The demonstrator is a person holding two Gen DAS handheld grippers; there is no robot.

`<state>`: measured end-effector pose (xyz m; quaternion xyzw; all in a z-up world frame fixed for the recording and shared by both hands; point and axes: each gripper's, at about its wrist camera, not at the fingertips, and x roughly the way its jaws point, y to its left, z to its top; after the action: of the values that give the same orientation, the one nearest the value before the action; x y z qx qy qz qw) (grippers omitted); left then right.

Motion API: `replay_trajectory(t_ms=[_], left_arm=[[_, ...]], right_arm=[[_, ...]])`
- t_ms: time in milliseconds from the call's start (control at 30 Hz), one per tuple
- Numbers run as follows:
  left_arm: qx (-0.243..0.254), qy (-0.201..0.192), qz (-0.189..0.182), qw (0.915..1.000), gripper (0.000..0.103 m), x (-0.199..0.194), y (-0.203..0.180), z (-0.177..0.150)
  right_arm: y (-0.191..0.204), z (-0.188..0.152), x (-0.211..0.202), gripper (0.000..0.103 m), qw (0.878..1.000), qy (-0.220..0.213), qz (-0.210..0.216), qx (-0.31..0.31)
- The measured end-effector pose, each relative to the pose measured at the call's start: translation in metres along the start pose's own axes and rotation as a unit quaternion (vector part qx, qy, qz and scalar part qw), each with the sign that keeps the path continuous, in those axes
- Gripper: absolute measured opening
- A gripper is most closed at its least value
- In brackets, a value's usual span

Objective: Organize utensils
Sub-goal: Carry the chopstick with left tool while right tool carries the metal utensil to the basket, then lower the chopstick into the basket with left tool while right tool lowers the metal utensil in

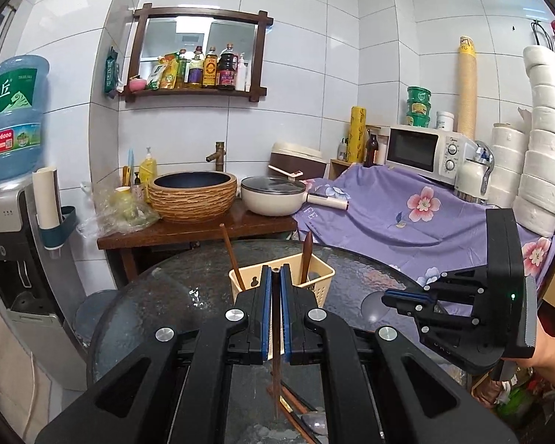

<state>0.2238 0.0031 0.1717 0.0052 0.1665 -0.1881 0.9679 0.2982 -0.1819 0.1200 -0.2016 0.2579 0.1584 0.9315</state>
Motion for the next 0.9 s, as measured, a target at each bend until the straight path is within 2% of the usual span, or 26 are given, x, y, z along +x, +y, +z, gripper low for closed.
replay_trajectory(t_ms=[200, 433, 633, 767, 900], left_arm=[[-0.019, -0.007, -0.02, 0.9996, 0.005, 0.003, 0.001, 0.036], [-0.03, -0.033, -0.017, 0.9989, 0.005, 0.006, 0.001, 0.095], [-0.022, -0.076, 0.029, 0.9964, 0.005, 0.02, 0.001, 0.139], [-0.042, -0.079, 0.037, 0.9953, 0.005, 0.039, 0.005, 0.148], [-0.046, -0.072, 0.052, 0.995, 0.005, 0.065, 0.006, 0.139]], right_arm=[[-0.008, 0.018, -0.005, 0.003, 1.0, -0.008, -0.009, -0.007], [-0.029, 0.07, -0.022, 0.003, 0.999, -0.036, -0.038, -0.009], [-0.054, 0.115, -0.025, 0.003, 0.996, -0.055, -0.066, 0.014], [-0.059, 0.134, -0.011, 0.003, 0.994, -0.06, -0.089, 0.014], [-0.057, 0.141, 0.018, 0.003, 0.993, -0.049, -0.105, 0.006]])
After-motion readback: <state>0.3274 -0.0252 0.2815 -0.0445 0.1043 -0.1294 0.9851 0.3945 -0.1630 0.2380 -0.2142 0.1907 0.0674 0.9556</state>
